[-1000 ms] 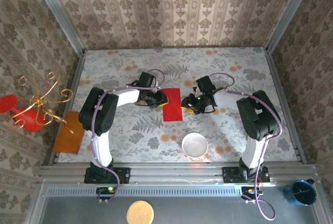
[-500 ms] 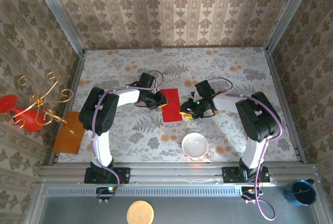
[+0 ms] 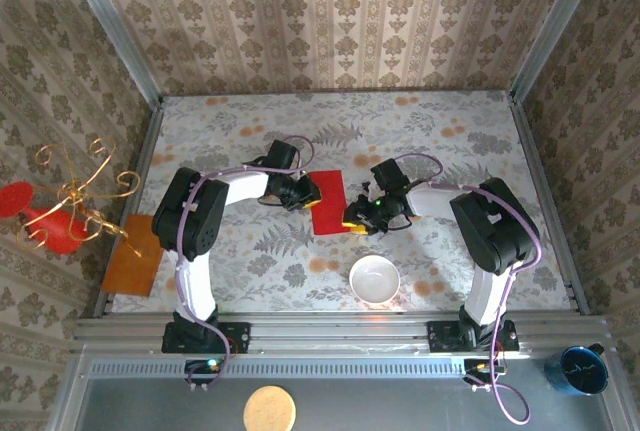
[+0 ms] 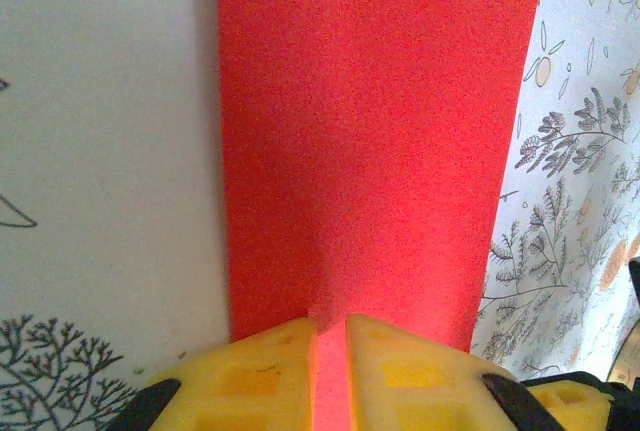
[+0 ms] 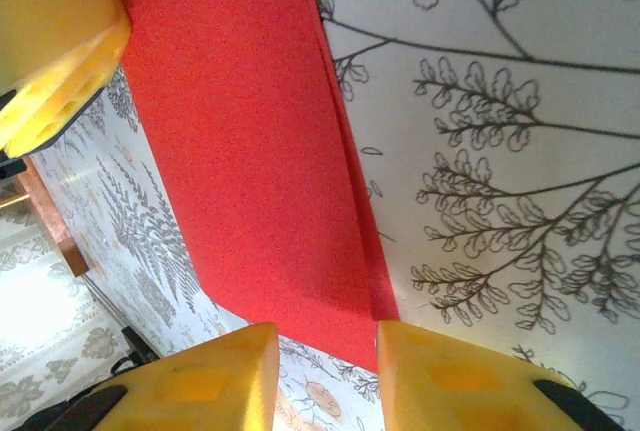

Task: Fold a paper plane with a square sheet of paper (pick it up from the middle)
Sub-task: First fold in half a square sheet of paper at the center of the table, then fold the triangle a second time at the center of the table.

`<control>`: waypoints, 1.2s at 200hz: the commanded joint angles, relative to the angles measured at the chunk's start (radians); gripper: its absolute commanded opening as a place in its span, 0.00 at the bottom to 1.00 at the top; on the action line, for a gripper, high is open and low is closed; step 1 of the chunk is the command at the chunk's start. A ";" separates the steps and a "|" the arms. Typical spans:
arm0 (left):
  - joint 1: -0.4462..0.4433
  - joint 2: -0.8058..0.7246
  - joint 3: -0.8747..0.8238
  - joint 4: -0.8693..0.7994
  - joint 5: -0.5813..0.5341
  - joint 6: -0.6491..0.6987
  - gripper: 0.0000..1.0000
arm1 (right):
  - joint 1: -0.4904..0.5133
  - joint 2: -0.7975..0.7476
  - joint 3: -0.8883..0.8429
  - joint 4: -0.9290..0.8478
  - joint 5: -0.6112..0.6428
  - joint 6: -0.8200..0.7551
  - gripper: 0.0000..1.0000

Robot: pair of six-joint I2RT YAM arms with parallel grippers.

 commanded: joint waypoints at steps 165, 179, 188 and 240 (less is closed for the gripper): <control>0.012 -0.067 0.040 -0.002 0.013 0.037 0.17 | -0.004 -0.021 -0.020 0.029 0.028 0.059 0.06; 0.018 -0.054 0.038 0.009 0.019 0.034 0.17 | -0.005 -0.034 -0.033 0.026 0.035 0.058 0.05; 0.021 -0.043 0.039 0.013 0.025 0.033 0.17 | -0.005 -0.041 -0.038 0.025 0.037 0.060 0.04; 0.019 0.006 0.048 -0.005 0.007 0.037 0.16 | -0.004 -0.076 -0.067 0.035 0.046 0.060 0.02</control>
